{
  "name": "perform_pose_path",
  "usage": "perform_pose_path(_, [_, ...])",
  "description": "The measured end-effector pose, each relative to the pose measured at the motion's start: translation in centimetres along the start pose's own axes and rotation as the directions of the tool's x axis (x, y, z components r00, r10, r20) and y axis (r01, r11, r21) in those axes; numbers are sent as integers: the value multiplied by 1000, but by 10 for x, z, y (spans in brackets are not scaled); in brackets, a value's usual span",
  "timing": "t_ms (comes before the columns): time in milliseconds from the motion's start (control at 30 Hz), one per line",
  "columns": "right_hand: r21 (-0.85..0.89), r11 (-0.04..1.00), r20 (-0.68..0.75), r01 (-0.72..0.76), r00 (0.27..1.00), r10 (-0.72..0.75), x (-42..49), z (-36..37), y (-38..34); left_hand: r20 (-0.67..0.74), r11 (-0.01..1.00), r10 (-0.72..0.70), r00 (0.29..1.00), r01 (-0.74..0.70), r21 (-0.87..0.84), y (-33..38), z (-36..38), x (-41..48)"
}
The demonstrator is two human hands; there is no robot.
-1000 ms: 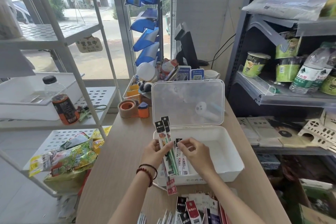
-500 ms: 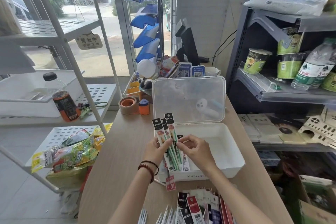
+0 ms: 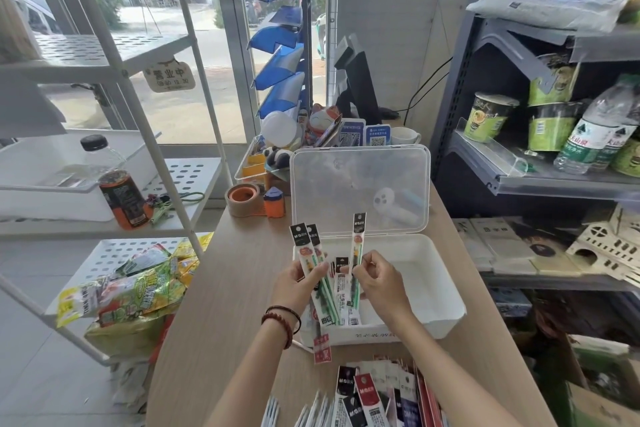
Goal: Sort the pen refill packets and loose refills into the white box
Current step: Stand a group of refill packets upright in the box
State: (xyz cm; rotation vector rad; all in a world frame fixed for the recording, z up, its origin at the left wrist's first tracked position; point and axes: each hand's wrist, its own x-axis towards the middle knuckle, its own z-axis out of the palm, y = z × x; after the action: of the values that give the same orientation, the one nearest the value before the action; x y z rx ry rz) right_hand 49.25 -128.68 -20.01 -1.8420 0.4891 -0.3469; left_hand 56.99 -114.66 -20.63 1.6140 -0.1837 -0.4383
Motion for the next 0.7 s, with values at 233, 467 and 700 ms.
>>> perform_pose_path(233, [-97, 995, -15, -19, 1000, 18, 4, 2, 10, 51, 981, -47, 998, 56, -187, 4, 0, -1])
perform_pose_path(467, [-249, 968, -31, -12, 1000, 5, 6, 5, 19, 55, 984, -5, 998, 15, -176, 11, 0, -5])
perform_pose_path(700, [-224, 974, 25, -17, 999, 24, 8, 5, 19, 117, 983, -43, 992, 63, -171, 12, -5, -3])
